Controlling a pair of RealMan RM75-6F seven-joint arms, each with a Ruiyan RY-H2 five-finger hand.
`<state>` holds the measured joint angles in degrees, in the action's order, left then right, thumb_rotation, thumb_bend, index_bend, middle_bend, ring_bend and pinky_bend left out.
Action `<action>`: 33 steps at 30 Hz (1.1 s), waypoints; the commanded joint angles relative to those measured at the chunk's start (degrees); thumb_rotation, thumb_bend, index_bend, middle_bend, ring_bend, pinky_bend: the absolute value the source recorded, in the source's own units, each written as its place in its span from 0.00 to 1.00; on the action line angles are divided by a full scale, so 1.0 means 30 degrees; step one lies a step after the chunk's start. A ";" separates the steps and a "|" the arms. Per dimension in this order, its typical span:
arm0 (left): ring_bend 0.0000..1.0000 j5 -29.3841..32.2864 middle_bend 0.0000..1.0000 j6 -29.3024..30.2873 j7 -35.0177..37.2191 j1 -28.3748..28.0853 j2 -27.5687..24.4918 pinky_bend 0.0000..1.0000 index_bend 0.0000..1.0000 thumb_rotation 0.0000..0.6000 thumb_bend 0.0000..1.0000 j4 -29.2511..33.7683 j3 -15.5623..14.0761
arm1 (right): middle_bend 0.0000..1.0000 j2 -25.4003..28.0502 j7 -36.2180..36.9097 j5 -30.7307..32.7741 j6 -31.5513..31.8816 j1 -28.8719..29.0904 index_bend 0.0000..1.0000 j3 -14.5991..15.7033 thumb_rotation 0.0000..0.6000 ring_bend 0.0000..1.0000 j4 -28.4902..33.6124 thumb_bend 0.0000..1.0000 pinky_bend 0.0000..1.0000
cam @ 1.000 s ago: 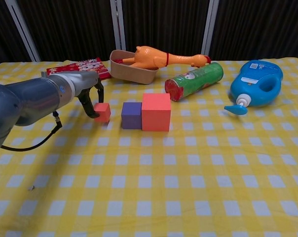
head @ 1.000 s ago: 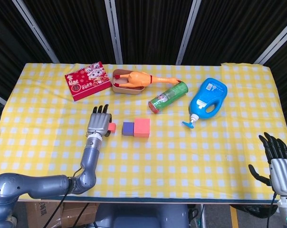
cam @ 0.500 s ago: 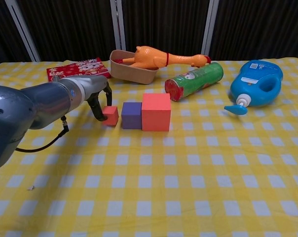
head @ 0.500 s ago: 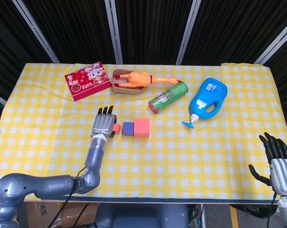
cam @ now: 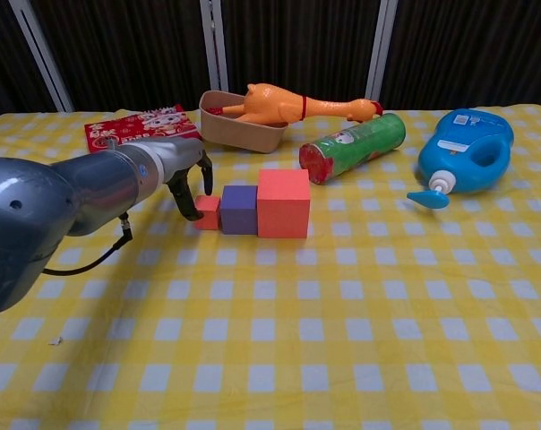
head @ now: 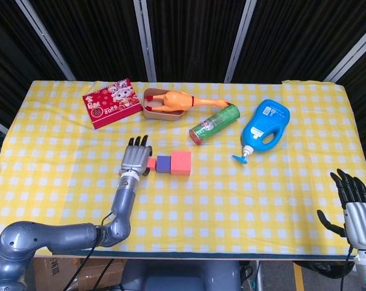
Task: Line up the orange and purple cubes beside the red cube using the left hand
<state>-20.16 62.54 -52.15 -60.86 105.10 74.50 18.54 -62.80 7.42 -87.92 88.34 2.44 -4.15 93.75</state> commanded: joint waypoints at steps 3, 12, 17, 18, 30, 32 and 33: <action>0.00 -0.0041 0.00 -0.0025 0.0061 0.0110 -0.0089 0.02 0.31 1.00 0.31 0.0253 -0.0039 | 0.00 0.0005 -0.0017 -0.0014 0.0004 -0.0001 0.00 0.0007 1.00 0.00 -0.0006 0.37 0.04; 0.00 -0.0657 0.00 0.0552 0.0937 0.1282 -0.1604 0.02 0.24 1.00 0.33 0.2599 -0.0431 | 0.00 -0.0012 -0.0049 -0.0049 0.0077 -0.0028 0.00 0.0011 1.00 0.00 -0.0030 0.37 0.04; 0.00 -0.0629 0.00 0.0830 0.0913 0.2197 -0.3195 0.02 0.23 1.00 0.46 0.4432 -0.1253 | 0.00 -0.0059 -0.0195 -0.0060 0.0077 -0.0017 0.00 0.0011 1.00 0.00 -0.0011 0.37 0.04; 0.00 -0.0570 0.00 0.0795 0.0886 0.2286 -0.3374 0.02 0.23 1.00 0.49 0.4618 -0.1370 | 0.00 -0.0068 -0.0210 -0.0052 0.0077 -0.0015 0.00 0.0007 1.00 0.00 -0.0003 0.37 0.04; 0.00 -0.0322 0.00 -0.0067 0.0986 0.2303 -0.3922 0.02 0.23 1.00 0.52 0.5556 -0.2016 | 0.00 -0.0168 -0.0413 -0.0040 0.0195 -0.0053 0.00 -0.0026 1.00 0.00 0.0008 0.37 0.04; 0.00 -0.0346 0.00 -0.0091 0.1023 0.2218 -0.3788 0.02 0.23 1.00 0.52 0.5463 -0.2027 | 0.00 -0.0158 -0.0400 -0.0050 0.0178 -0.0044 0.00 -0.0021 1.00 0.00 0.0010 0.37 0.04; 0.00 -0.0364 0.00 -0.0114 0.1065 0.2188 -0.3728 0.02 0.23 1.00 0.52 0.5430 -0.2018 | 0.00 -0.0145 -0.0401 -0.0053 0.0176 -0.0033 0.00 -0.0035 1.00 0.00 0.0016 0.37 0.04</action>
<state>-21.20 62.26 -49.05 -54.20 93.79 90.89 12.48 -63.25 6.21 -88.08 88.87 2.33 -4.23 93.79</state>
